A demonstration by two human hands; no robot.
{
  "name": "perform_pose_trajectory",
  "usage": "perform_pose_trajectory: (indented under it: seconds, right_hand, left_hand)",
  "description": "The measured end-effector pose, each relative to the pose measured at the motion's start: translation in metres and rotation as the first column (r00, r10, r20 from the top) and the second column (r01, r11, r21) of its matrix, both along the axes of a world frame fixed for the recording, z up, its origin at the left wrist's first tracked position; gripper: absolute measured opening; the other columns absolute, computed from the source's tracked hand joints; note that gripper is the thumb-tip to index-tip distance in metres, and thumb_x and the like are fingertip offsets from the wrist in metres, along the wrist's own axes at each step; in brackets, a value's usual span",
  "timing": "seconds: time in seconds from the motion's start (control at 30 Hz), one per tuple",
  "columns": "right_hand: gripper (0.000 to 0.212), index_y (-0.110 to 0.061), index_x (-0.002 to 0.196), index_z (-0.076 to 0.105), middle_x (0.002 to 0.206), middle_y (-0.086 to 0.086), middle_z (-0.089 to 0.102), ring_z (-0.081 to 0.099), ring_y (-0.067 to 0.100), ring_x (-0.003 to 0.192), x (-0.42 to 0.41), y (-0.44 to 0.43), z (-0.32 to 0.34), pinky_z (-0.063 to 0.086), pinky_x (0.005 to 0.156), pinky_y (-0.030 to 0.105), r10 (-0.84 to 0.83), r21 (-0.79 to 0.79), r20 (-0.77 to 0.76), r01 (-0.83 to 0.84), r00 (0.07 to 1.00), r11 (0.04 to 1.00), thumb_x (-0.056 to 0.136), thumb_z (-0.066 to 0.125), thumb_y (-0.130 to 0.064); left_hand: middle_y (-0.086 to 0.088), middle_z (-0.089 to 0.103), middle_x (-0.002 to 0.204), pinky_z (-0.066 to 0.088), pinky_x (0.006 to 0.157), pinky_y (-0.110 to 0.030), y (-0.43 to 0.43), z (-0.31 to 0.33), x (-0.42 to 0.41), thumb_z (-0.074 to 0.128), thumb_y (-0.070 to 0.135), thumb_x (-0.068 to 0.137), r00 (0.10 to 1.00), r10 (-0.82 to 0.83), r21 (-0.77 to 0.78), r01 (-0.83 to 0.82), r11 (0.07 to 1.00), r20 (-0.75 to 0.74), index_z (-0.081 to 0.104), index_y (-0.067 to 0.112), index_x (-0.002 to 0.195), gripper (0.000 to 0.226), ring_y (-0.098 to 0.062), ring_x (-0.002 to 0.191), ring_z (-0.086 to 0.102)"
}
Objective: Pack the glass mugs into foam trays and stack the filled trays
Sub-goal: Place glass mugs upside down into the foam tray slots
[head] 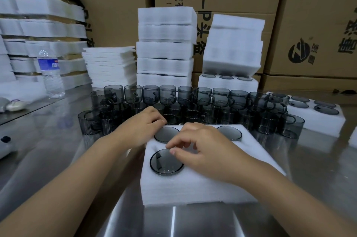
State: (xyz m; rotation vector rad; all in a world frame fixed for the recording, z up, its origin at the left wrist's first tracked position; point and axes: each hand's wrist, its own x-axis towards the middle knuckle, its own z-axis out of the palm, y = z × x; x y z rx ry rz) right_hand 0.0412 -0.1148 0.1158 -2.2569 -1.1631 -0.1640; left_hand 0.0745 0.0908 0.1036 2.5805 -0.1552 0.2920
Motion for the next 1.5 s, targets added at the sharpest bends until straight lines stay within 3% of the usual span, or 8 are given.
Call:
perform_pose_trajectory:
  seconds: [0.1,0.23,0.4,0.53,0.73,1.07,1.27,1.5]
  right_hand:
    - [0.015,-0.030,0.099,0.072,0.082,-0.014,0.051,0.045,-0.002,0.087,0.000,0.000,0.000,0.030,0.070,0.008,-0.002,0.001,-0.008,0.002,1.000,1.000,0.090,0.060,-0.032]
    - [0.015,-0.031,0.099,0.071,0.081,-0.015,0.050,0.046,-0.002,0.087,0.002,-0.001,0.000,0.030,0.069,0.009,-0.003,0.000,-0.009,0.003,1.000,1.000,0.090,0.060,-0.033]
    - [0.014,-0.030,0.098,0.071,0.081,-0.014,0.050,0.046,-0.001,0.088,0.001,-0.001,-0.001,0.031,0.070,0.009,0.000,0.003,-0.004,0.000,1.000,1.000,0.090,0.060,-0.033]
    - [0.015,-0.031,0.099,0.071,0.080,-0.017,0.049,0.044,-0.007,0.086,0.002,-0.001,0.000,0.031,0.070,0.007,0.000,0.000,-0.009,0.000,1.000,1.000,0.091,0.059,-0.033]
    - [0.015,-0.030,0.100,0.071,0.081,-0.018,0.050,0.045,-0.005,0.090,0.001,-0.001,-0.001,0.031,0.071,0.006,0.003,-0.002,-0.004,-0.003,1.000,1.000,0.091,0.059,-0.033]
    - [0.015,-0.032,0.099,0.071,0.081,-0.019,0.050,0.045,-0.006,0.089,0.002,-0.001,-0.001,0.031,0.071,0.009,-0.006,-0.003,-0.011,0.006,1.000,1.000,0.090,0.059,-0.034]
    - [0.015,-0.032,0.100,0.071,0.083,-0.017,0.051,0.045,-0.004,0.091,0.001,-0.001,0.000,0.031,0.071,0.006,-0.005,-0.012,-0.004,0.005,1.000,1.000,0.091,0.058,-0.034]
    - [0.016,-0.032,0.101,0.070,0.086,-0.015,0.053,0.046,-0.003,0.091,0.001,-0.001,-0.001,0.034,0.074,0.009,-0.007,-0.011,0.007,0.007,1.000,1.000,0.091,0.058,-0.034]
  left_hand:
    - [0.008,0.049,0.107,0.040,0.097,-0.035,0.000,0.003,-0.001,0.037,0.017,0.099,0.999,0.021,0.067,-0.023,0.997,0.032,0.061,0.025,0.089,0.027,-0.012,0.101,0.053]
    - [0.009,0.053,0.110,0.044,0.092,-0.039,0.005,0.008,-0.003,0.039,-0.001,0.090,0.999,0.025,0.165,-0.031,0.986,0.036,0.067,0.021,0.094,0.036,-0.014,0.102,0.055]
    - [0.013,0.050,0.114,0.047,0.085,-0.034,0.012,0.007,-0.006,0.061,0.022,0.091,0.998,-0.028,0.210,0.016,0.978,0.057,0.070,0.027,0.101,0.014,-0.007,0.087,0.054]
    - [0.014,0.038,0.120,0.048,0.085,-0.034,0.019,0.004,-0.006,0.068,0.023,0.085,0.999,-0.009,0.169,0.001,0.986,0.048,0.066,0.031,0.103,0.020,-0.016,0.091,0.056]
    - [0.019,0.055,0.080,0.049,0.069,-0.031,0.024,-0.001,-0.002,0.068,0.031,0.084,0.999,0.034,0.141,-0.040,0.989,0.042,0.062,0.039,0.101,0.020,-0.004,0.070,0.052]
    - [0.020,0.054,0.098,0.033,0.058,-0.019,0.029,-0.007,0.002,0.064,0.042,0.085,0.993,0.072,0.246,-0.093,0.965,0.091,0.058,0.042,0.105,0.021,0.005,0.074,0.047]
    - [0.018,0.051,0.107,0.035,0.059,-0.024,0.026,-0.008,0.001,0.061,0.048,0.086,0.981,0.122,0.295,-0.162,0.942,0.151,0.059,0.040,0.107,0.022,-0.006,0.079,0.049]
    - [0.021,0.035,0.119,0.046,0.074,-0.032,0.020,-0.007,0.001,0.067,0.034,0.086,0.979,0.079,0.129,-0.104,0.986,0.188,0.063,0.036,0.089,0.005,-0.003,0.074,0.049]
